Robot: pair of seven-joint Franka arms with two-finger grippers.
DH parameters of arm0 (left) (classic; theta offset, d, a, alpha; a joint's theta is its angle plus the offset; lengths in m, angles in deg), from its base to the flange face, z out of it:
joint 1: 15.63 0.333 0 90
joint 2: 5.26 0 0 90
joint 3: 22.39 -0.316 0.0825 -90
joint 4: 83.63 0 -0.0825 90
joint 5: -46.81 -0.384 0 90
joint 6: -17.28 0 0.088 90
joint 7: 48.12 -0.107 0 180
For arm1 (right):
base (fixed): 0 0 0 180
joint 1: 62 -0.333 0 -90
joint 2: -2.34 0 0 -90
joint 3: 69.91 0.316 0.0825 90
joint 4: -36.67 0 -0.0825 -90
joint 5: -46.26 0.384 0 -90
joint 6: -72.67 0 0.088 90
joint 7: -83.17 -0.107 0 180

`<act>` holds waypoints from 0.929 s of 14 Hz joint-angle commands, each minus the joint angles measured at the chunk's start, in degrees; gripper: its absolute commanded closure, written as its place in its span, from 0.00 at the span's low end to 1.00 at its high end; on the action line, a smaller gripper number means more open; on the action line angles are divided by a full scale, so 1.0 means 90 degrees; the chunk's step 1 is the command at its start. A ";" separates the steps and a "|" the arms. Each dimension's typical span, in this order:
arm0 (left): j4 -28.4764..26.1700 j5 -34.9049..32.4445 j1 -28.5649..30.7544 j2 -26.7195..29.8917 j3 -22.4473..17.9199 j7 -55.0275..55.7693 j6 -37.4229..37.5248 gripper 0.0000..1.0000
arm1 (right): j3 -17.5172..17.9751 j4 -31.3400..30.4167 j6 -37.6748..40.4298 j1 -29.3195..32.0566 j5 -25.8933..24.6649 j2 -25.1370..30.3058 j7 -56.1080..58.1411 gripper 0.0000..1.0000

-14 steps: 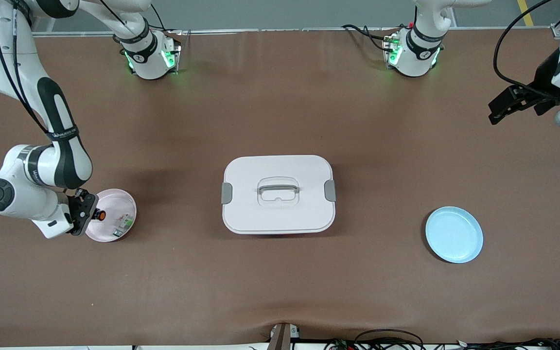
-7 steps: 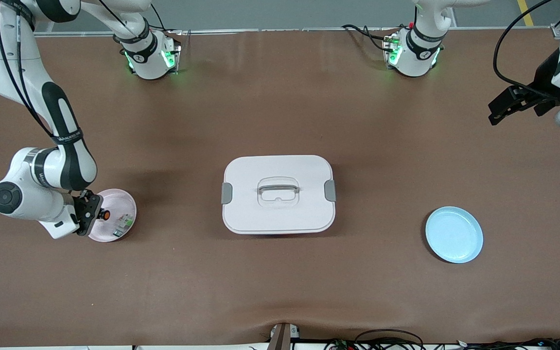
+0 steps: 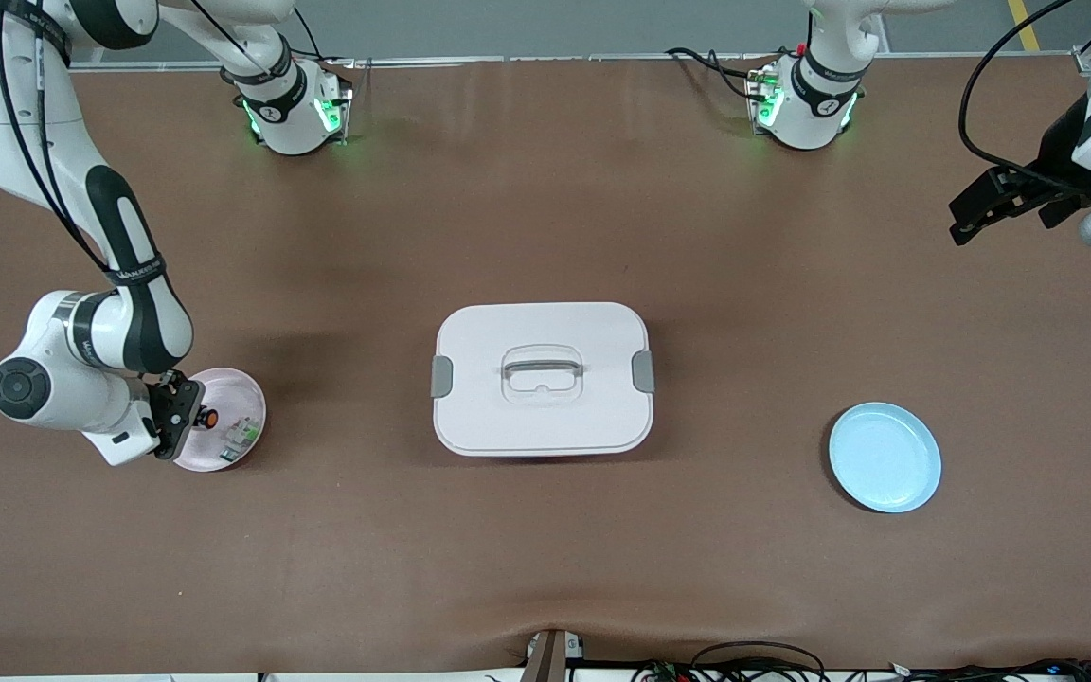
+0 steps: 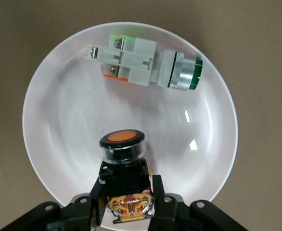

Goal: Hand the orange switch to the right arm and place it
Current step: 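Lower the orange switch onto the white plate with the right gripper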

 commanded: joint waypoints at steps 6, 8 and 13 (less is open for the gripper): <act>0.0090 0.0097 0.0106 -0.0017 0.0049 -0.0098 0.0004 0.00 | 0.0084 0.0057 -0.0110 0.0116 0.0005 -0.0085 0.0128 0.86; 0.0090 0.0107 0.0097 -0.0017 0.0049 -0.0098 0.0004 0.00 | 0.0084 0.0048 -0.0237 0.0126 0.0005 -0.0085 0.0128 0.82; 0.0080 0.0097 0.0107 -0.0085 0.0049 -0.0088 0.0004 0.00 | 0.0084 0.0057 -0.0227 0.0136 0.0005 -0.0085 0.0137 0.26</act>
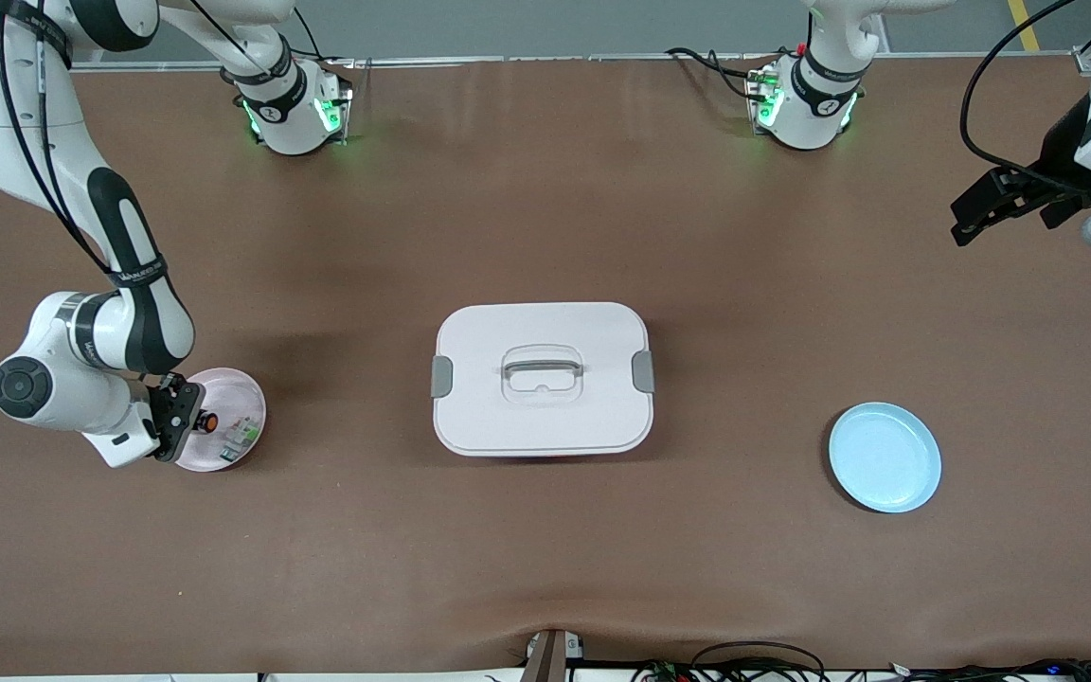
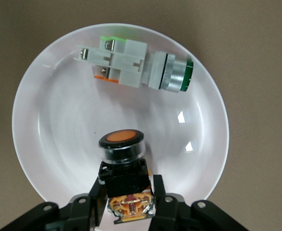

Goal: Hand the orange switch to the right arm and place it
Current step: 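Lower the orange switch onto the white plate with the right gripper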

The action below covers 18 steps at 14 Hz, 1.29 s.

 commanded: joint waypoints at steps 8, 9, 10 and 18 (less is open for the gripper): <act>0.0089 0.0087 0.0001 -0.0188 0.0059 -0.0088 -0.0015 0.00 | 0.0098 0.0136 0.0357 0.0222 0.0286 0.0173 0.0135 0.00; 0.0089 0.0087 -0.0008 -0.0208 0.0059 -0.0079 -0.0015 0.00 | 0.0088 0.0136 0.0620 0.0212 0.0588 0.0232 0.0116 0.00; 0.0089 0.0097 0.0001 -0.0198 0.0059 -0.0079 -0.0015 0.00 | 0.0088 0.0126 0.0787 0.0202 0.0794 0.0281 0.0115 0.00; 0.0070 0.0117 0.0050 -0.0169 0.0069 -0.0127 0.0005 0.00 | 0.0098 -0.0536 0.1502 -0.0198 0.0952 0.1198 -0.2128 0.00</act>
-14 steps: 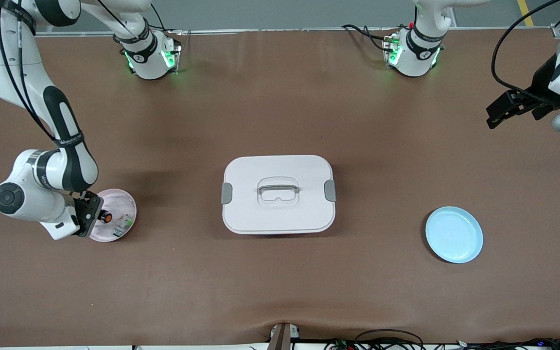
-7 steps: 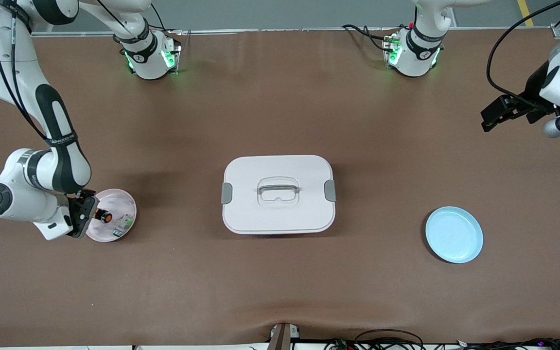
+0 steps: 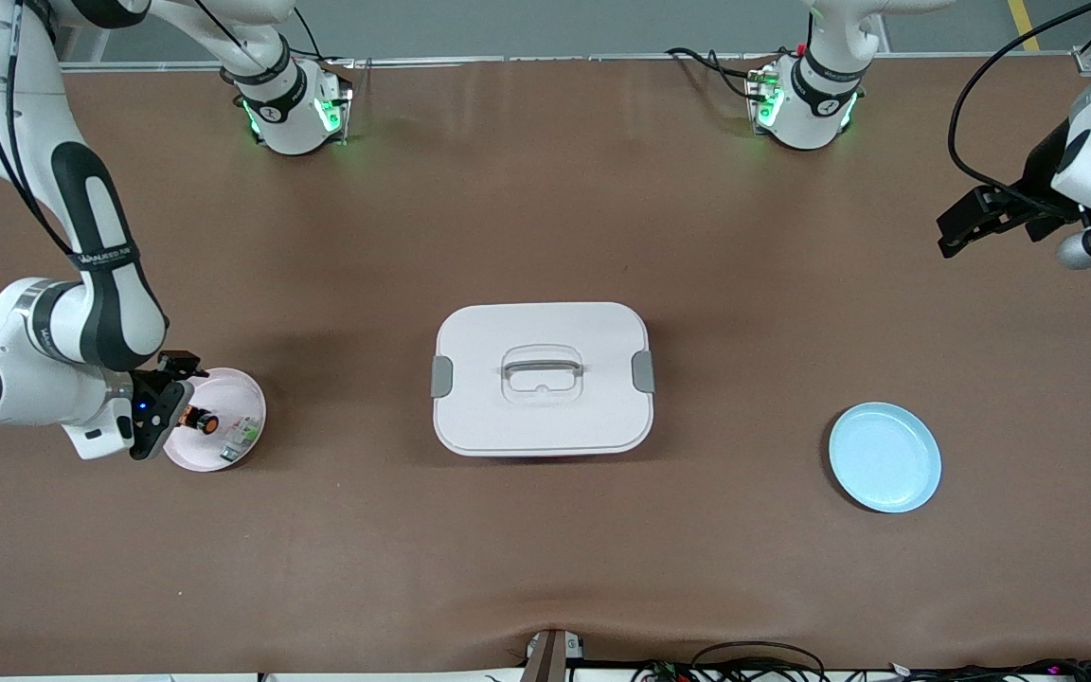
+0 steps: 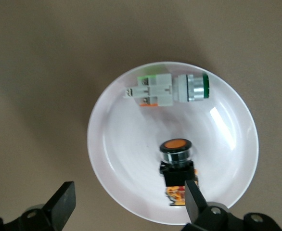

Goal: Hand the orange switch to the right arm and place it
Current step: 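Lower the orange switch onto the white plate with the right gripper, then open the right gripper and lift it away from the plate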

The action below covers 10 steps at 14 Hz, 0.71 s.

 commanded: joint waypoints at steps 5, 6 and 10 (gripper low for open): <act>0.0070 0.0155 0.0128 0.0043 0.0039 -0.0547 0.0051 0.00 | 0.0000 -0.1146 -0.0004 -0.0223 0.0138 0.1059 -0.1726 0.00; 0.0070 0.0155 0.0128 0.0043 0.0039 -0.0547 0.0051 0.00 | -0.0010 -0.1234 0.0035 -0.0339 0.0138 0.1205 -0.2057 0.00; 0.0080 0.0165 0.0128 0.0024 0.0039 -0.0547 0.0032 0.00 | -0.0020 -0.1470 0.0336 -0.0691 0.0128 0.1811 -0.3658 0.00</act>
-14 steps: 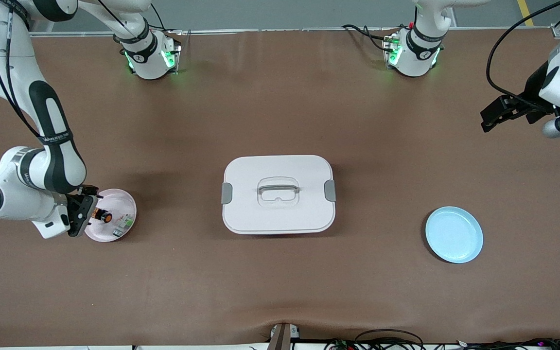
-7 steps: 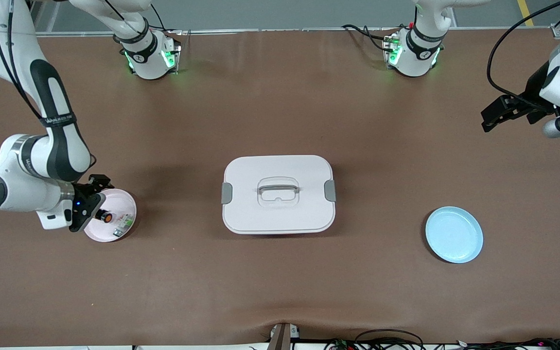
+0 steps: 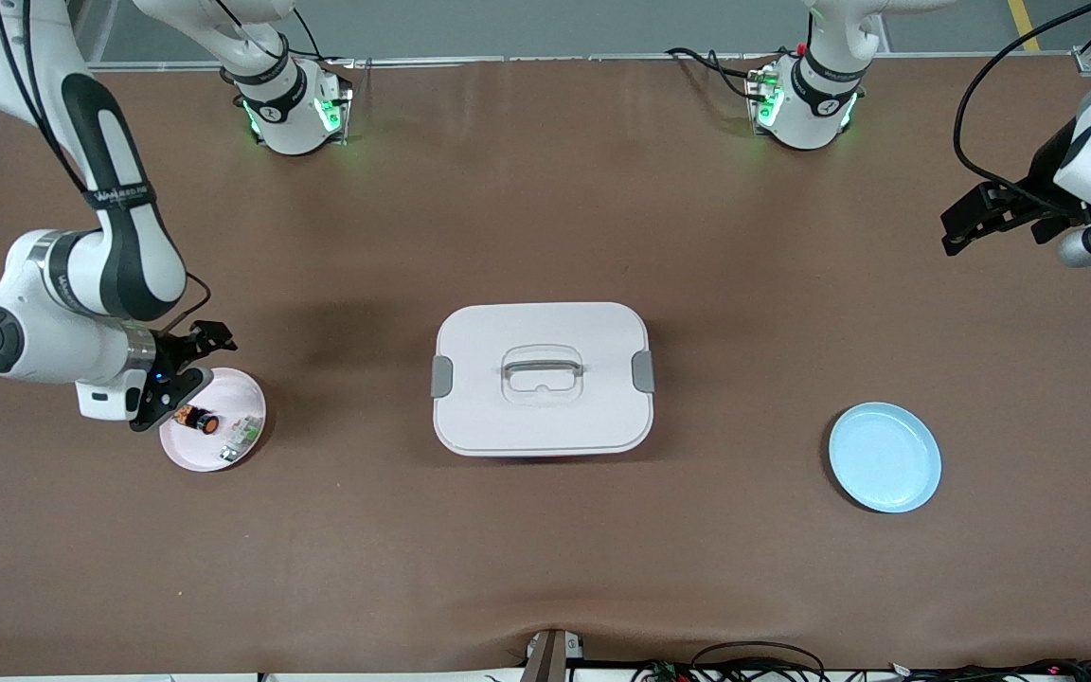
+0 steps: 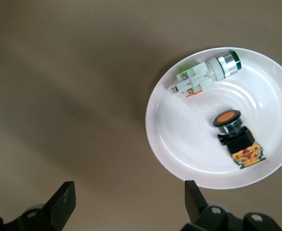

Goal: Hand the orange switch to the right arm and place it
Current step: 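Open the right gripper and lift it away from the plate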

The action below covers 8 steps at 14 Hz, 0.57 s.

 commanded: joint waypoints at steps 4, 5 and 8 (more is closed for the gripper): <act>0.0068 0.0139 0.0075 0.0021 0.0039 -0.0143 0.0031 0.00 | -0.0031 -0.0107 0.0670 -0.0308 -0.0114 0.0934 -0.2581 0.00; 0.0068 0.0139 0.0066 0.0021 0.0040 -0.0143 0.0031 0.00 | -0.0031 0.0137 0.1021 -0.0308 -0.0123 0.0944 -0.2817 0.00; 0.0058 0.0139 0.0075 0.0021 0.0040 -0.0143 0.0041 0.00 | -0.0060 0.0860 0.1726 -0.0269 -0.0172 0.0945 -0.2869 0.00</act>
